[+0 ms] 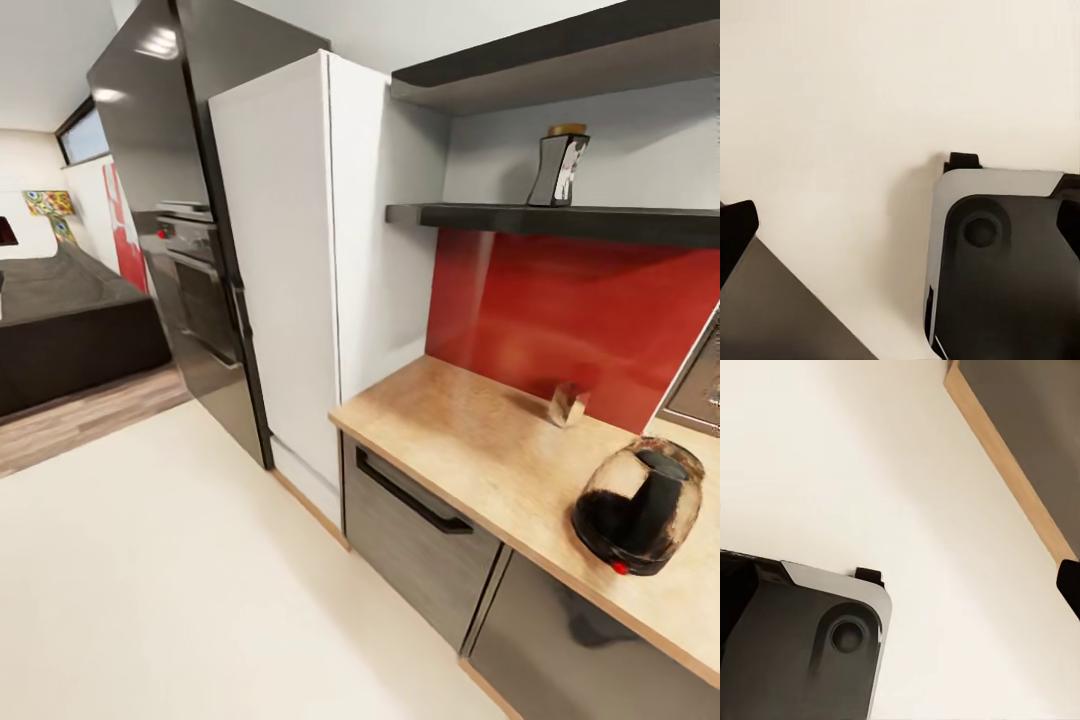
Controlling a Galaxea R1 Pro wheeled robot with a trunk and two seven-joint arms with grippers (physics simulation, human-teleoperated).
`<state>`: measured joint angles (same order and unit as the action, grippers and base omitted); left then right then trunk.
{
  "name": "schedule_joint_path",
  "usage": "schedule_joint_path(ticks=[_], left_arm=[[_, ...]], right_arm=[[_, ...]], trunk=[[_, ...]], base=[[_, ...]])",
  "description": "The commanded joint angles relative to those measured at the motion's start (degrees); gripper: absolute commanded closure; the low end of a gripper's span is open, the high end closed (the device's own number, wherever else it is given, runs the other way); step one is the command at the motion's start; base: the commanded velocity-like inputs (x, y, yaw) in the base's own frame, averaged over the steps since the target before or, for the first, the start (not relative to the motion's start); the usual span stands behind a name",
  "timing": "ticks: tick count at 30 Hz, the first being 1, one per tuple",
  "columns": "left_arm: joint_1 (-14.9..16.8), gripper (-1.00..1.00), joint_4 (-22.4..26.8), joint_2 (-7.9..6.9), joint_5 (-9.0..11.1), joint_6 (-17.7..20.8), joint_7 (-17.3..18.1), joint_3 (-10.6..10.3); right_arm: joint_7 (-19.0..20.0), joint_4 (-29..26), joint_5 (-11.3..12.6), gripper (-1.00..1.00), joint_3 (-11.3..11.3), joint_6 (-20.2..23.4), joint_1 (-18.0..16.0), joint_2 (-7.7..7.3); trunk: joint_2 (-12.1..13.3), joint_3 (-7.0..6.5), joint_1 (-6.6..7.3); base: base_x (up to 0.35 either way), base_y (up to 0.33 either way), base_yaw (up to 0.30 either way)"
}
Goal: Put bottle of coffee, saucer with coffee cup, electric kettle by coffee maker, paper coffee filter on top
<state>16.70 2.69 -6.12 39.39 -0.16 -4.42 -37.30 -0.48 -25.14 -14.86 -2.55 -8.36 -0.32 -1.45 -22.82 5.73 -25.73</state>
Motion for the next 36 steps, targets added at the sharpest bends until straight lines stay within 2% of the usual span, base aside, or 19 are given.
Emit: schedule_joint_path(ticks=[1, 20, 36], left_arm=[[0.0, -1.00, 0.1, -0.03, 0.4, 0.0, -0.2, -0.5], [0.0, -1.00, 0.1, -0.03, 0.5, 0.0, -0.3, -0.4], [0.0, -1.00, 0.0, -0.03, 0.4, 0.0, -0.3, -0.4]], right_arm=[[0.0, 0.0, -0.6, -1.00, -0.3, -0.2, 0.0, 0.04], [0.0, 0.0, -0.5, -1.00, -0.3, -0.2, 0.0, 0.04], [0.0, 0.0, -0.5, -1.00, -0.3, -0.2, 0.0, 0.04]], trunk=[[-0.1, 0.11, -0.06], [-0.1, 0.11, -0.06], [-0.1, 0.11, -0.06]], base=[[0.274, 0.242, -0.265], [0.248, 0.236, -0.264], [0.017, 0.021, -0.264]])
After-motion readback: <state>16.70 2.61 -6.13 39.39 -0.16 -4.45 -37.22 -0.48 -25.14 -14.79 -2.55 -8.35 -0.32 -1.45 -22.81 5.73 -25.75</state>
